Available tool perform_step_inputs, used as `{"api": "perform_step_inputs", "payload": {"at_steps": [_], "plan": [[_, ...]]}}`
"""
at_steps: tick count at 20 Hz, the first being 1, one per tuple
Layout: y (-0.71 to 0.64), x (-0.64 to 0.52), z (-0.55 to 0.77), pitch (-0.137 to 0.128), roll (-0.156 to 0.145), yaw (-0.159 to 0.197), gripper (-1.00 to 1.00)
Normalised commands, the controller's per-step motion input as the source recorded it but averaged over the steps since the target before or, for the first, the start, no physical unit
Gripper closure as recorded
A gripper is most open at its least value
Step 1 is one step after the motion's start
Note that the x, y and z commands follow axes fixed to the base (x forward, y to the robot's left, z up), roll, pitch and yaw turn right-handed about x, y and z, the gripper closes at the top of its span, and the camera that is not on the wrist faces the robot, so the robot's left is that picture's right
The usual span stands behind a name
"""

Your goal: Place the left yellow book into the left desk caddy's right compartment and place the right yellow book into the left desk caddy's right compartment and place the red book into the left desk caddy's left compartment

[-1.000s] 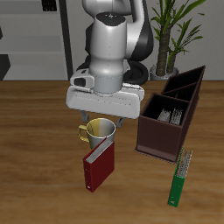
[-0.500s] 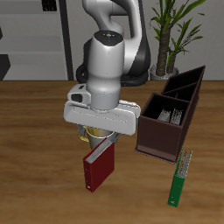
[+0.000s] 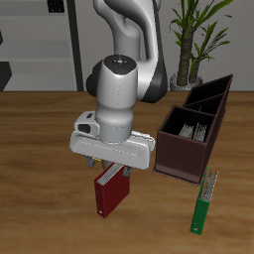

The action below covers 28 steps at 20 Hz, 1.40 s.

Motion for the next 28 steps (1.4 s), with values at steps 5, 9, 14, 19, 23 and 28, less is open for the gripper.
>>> {"api": "perform_step_inputs", "payload": {"at_steps": [5, 9, 14, 19, 23, 28], "plan": [[-0.03, 0.05, -0.17, 0.01, -0.001, -0.017, -1.0], [-0.08, 0.05, -0.17, 0.015, 0.002, -0.029, -1.0], [-0.09, 0.05, -0.22, 0.017, -0.015, -0.04, -1.0], [-0.03, 0.03, -0.36, 0.039, -0.004, -0.037, -1.0], [0.05, -0.06, -0.34, 0.03, 0.04, -0.051, 1.0], [-0.06, -0.15, 0.05, -0.014, -0.004, -0.034, 1.0]]}}
